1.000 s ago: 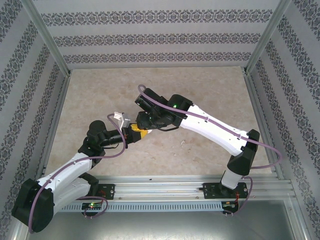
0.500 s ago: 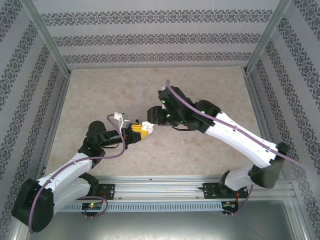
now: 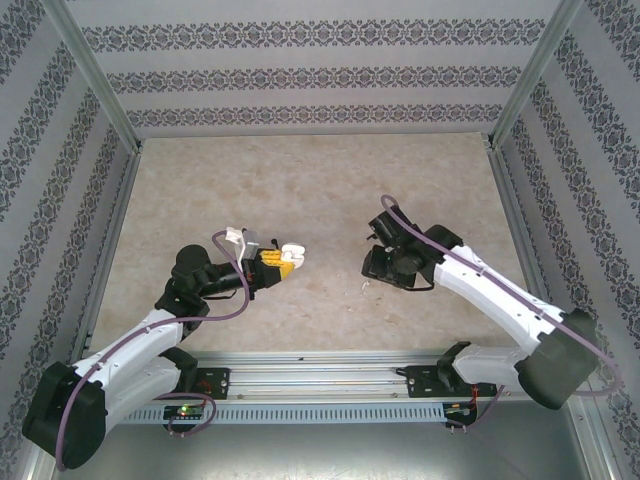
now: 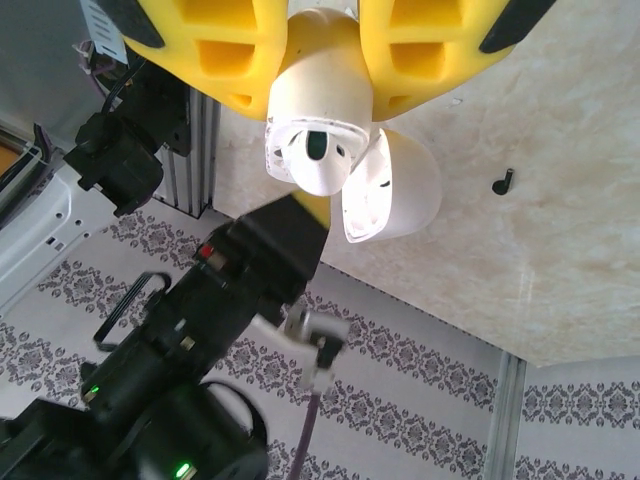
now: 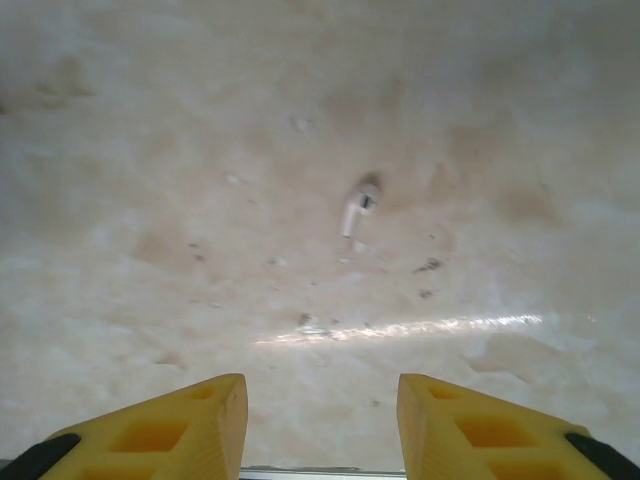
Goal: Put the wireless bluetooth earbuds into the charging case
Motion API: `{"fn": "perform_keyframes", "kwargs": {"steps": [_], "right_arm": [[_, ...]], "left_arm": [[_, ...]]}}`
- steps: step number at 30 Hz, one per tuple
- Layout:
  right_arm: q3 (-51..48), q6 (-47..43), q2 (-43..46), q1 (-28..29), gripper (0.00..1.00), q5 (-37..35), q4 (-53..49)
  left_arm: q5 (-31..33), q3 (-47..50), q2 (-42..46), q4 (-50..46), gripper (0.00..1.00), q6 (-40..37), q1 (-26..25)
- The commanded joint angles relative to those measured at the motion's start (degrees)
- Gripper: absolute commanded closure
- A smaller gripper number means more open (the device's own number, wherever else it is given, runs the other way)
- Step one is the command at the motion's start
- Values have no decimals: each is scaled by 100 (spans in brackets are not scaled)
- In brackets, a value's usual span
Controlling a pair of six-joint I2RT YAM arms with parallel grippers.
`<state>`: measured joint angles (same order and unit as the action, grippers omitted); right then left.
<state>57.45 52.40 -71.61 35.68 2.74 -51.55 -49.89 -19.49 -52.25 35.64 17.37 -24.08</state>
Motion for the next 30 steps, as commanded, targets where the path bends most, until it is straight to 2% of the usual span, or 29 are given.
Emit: {"fn": "perform_keyframes", "kwargs": {"steps": [1, 8, 15, 30], "right_arm": [[-202, 12, -338, -239, 56, 362, 446], [-235, -306, -1359, -607, 57, 585, 846], [-171, -553, -2095, -800, 63, 653, 1112], [36, -771, -2609, -775, 64, 613, 1077]], "left_arm": [[3, 55, 58, -77, 100, -200, -73], [16, 111, -13, -92, 100, -251, -71], [39, 164, -112, 36, 100, -226, -73], [25, 189, -259, 163, 100, -181, -75]]}}
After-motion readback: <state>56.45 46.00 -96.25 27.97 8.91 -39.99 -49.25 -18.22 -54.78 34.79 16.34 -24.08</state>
